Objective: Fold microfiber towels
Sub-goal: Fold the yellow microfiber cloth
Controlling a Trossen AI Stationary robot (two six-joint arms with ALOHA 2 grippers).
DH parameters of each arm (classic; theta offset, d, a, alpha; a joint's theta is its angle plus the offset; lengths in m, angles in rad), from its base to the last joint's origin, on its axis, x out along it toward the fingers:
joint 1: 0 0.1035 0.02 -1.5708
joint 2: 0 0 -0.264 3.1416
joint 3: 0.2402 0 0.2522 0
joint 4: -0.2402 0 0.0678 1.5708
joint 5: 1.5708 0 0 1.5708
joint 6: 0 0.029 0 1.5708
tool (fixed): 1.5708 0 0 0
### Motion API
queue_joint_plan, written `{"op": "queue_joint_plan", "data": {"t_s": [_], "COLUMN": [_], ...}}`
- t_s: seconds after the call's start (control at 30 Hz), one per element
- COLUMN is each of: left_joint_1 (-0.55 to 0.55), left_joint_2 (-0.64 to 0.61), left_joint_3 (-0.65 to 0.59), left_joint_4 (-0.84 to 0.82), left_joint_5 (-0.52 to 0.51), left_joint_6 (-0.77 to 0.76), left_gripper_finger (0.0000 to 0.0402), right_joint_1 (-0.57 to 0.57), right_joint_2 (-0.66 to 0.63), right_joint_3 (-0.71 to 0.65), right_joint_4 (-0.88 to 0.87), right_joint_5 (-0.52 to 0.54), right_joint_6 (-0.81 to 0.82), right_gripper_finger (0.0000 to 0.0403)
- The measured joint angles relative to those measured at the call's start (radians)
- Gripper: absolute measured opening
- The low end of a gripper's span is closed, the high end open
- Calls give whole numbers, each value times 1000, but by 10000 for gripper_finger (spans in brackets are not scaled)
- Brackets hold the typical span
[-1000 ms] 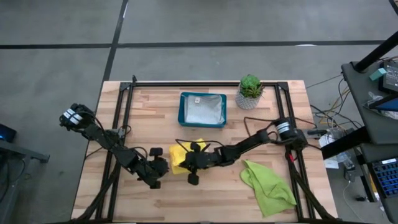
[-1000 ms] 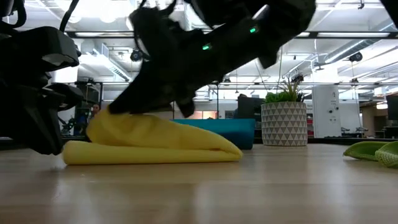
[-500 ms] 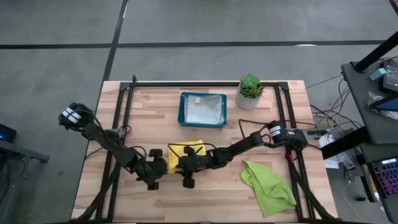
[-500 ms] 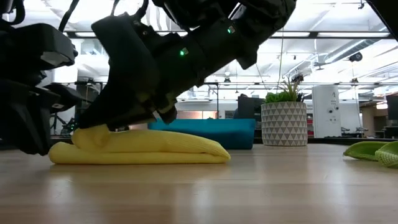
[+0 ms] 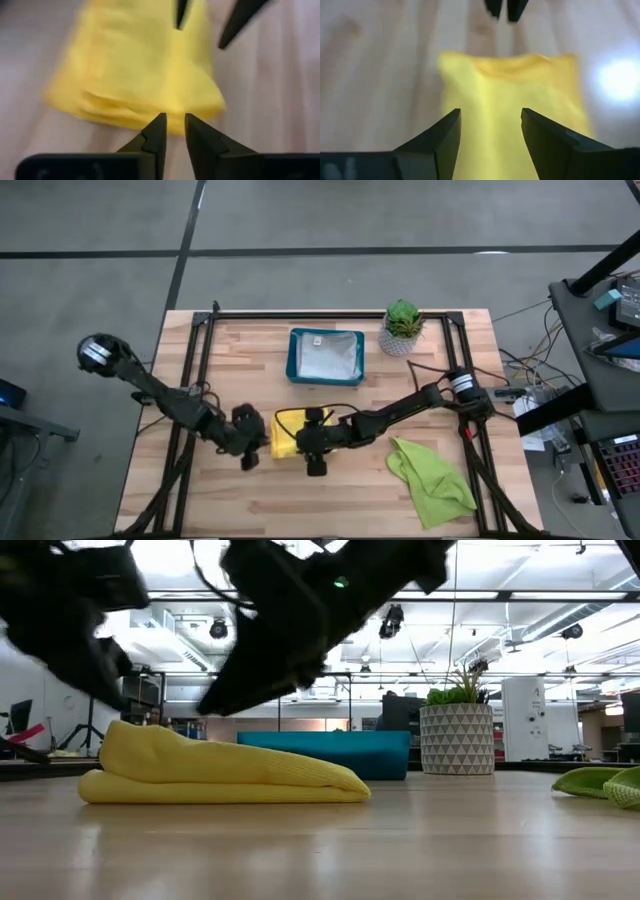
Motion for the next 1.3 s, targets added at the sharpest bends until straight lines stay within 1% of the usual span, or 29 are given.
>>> {"op": "queue_joint_plan", "data": {"t_s": [0.1,0.17,0.27,0.33,0.37,0.53,0.67,0.73,0.83,0.93,1.13,1.3], "left_joint_1": [65,121,186,214,224,237,237,237,239,239,242,245], "left_joint_2": [-26,-16,37,89,113,204,234,242,257,272,300,312], "left_joint_3": [0,-1,9,39,58,171,197,208,211,210,209,210], "left_joint_4": [-28,-40,-43,-45,-75,-271,-254,-225,-235,-235,-234,-234], "left_joint_5": [-83,-101,-65,-23,-9,7,8,12,20,26,29,13], "left_joint_6": [-106,-162,-250,-287,-301,-325,-327,-317,-293,-287,-275,-271], "left_gripper_finger": [81,93,96,95,95,95,95,95,96,105,143,177], "right_joint_1": [1,1,-2,-6,-8,-19,-28,-33,-37,-37,-39,-40], "right_joint_2": [-52,-101,-173,-213,-231,-313,-346,-357,-359,-352,-351,-351], "right_joint_3": [-59,-112,-199,-261,-293,-434,-506,-524,-530,-531,-531,-531], "right_joint_4": [-22,-13,49,103,143,340,421,436,442,442,442,442], "right_joint_5": [85,117,161,173,174,175,175,175,175,175,175,175], "right_joint_6": [-41,-50,-50,-50,-51,-57,-57,-57,-57,-57,-51,-52], "right_gripper_finger": [199,199,199,199,199,199,199,199,199,199,199,199]}}
